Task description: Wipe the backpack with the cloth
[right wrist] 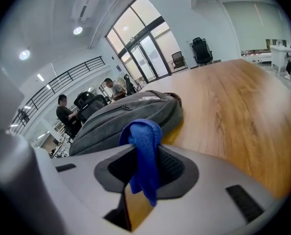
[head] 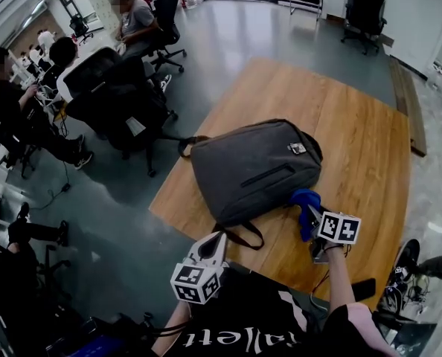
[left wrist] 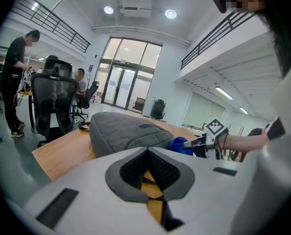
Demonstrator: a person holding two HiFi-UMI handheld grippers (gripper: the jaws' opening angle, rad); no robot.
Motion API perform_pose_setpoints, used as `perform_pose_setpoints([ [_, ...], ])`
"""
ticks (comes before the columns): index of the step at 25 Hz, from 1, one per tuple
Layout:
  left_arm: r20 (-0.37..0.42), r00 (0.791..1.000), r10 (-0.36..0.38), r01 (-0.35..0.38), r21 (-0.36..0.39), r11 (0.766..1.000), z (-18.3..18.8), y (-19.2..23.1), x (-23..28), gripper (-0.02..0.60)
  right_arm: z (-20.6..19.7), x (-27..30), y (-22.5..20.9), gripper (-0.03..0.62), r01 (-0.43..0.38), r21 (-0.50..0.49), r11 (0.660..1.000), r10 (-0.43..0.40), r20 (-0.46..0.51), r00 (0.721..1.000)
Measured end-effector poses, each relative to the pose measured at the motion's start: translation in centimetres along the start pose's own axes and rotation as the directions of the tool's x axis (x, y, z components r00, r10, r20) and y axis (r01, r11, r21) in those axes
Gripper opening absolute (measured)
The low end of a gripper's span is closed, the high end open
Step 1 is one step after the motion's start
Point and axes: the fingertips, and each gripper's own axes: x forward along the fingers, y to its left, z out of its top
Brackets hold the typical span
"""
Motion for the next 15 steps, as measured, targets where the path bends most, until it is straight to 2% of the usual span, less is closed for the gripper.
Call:
perform_pose_setpoints([
  [7, 0.002, 1.000, 0.021, -0.021, -0.006, 1.000, 0.7, 1.0, 0.2, -0.002, 2.7, -0.6, -4.9, 0.104, 0.082, 0.034, 0.996, -0.084, 0.034, 0.996],
  [15, 0.010, 0.999, 0.043, -0.043, -0.026, 0.999, 1.7, 3.7, 1.4, -0.002, 4.0, -1.2, -8.7, 0.104, 0.166, 0.103, 0.981, -0.173, 0.066, 0.983],
])
